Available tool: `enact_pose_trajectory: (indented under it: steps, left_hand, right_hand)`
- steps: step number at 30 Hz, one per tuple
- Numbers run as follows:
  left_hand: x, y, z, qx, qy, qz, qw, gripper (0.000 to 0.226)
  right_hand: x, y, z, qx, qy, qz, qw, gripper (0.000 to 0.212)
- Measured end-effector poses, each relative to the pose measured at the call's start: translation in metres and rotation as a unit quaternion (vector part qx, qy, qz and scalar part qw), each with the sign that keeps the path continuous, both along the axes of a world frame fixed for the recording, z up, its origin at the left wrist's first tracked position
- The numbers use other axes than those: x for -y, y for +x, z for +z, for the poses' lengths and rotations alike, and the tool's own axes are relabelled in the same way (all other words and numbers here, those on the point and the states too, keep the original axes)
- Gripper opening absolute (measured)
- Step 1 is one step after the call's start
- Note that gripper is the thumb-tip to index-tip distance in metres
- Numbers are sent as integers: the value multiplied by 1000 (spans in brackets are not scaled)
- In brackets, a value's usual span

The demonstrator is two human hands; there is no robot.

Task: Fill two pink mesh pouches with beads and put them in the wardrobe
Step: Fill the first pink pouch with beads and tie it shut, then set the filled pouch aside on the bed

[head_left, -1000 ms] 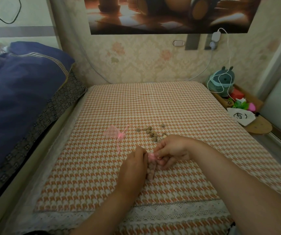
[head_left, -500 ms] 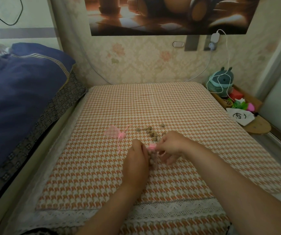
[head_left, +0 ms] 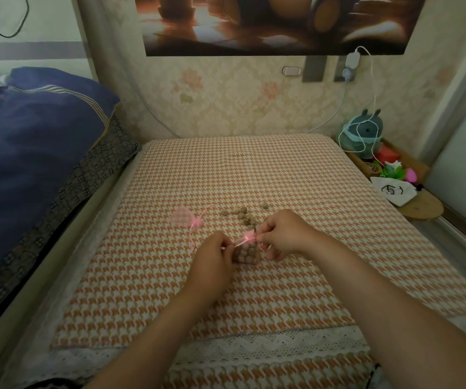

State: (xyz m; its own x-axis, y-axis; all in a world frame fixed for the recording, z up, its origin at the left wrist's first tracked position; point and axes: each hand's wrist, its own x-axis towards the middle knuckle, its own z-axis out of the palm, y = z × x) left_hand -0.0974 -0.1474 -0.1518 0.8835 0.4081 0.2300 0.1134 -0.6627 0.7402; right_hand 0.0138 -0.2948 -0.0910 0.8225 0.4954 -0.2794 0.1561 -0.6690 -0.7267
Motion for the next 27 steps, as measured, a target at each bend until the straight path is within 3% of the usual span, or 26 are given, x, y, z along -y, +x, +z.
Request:
enact_pose_trajectory:
  steps: [13,20,23,24,27]
  left_hand:
    - [-32,4,17,-61,58,-84,993,18]
    - [-31,8,20,-81,46,-73,993,12]
    - [-29,11,22,-92,17,-88,992,5]
    - [-29,11,23,-98,-13,-93,991,8]
    - [-27,12,22,-121,-112,-113,980,48]
  right_hand:
    - [1,2,0,-2,-18,42,999,9]
    - [1,6,-2,-17,-17,42,999,10]
    - [-1,2,-5,-62,14,61,996,28]
    - [-2,1,-6,-72,28,65,995,28]
    - [-7,-2,-8,-86,74,54,992,29]
